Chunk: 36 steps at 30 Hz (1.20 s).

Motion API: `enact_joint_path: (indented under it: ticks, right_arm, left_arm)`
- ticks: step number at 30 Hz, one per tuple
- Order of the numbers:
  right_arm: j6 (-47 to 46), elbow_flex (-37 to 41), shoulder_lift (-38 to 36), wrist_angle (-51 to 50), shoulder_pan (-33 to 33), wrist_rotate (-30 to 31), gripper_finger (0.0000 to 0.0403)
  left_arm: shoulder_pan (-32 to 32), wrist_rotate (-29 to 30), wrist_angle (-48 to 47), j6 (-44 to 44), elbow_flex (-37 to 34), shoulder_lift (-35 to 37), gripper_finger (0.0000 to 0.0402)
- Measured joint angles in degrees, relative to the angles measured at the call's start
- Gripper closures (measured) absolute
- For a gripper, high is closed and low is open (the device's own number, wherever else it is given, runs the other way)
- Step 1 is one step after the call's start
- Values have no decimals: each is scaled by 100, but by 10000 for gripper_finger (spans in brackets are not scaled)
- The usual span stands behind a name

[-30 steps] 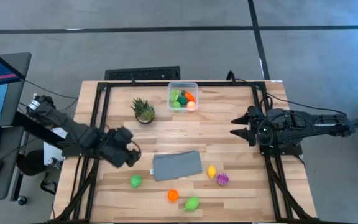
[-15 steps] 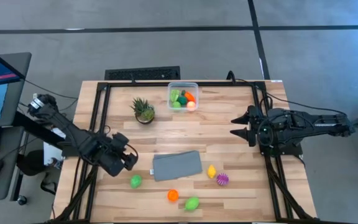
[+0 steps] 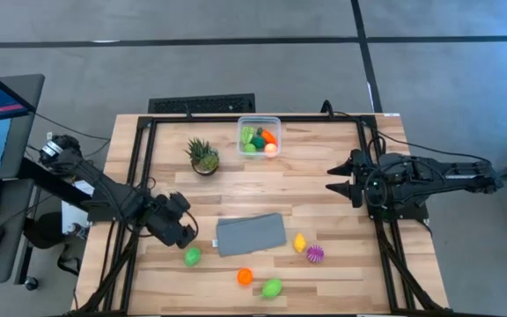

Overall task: Pick and placing Produce into tupperware
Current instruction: Put the pear into the bin

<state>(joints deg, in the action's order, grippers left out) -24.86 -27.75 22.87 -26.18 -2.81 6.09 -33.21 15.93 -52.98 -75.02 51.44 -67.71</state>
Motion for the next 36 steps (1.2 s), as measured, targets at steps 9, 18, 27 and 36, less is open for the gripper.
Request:
enact_joint_path:
  ticks: [9,18,27,36]
  right_arm:
    - [-11,0,0,-97,-118,0,81]
    - [20,0,-2,-125,-157,1,81]
    - [87,0,-1,-119,-167,1,81]
    - [87,0,-2,-119,-168,0,81]
  left_arm:
    - [-461,-547,-21,-415,7,-545,52]
    - [-848,-519,77,-2989,7,-648,52]
    - [-977,-690,411,-3831,9,-1062,52]
    - [-977,-772,1179,-3830,9,-1733,52]
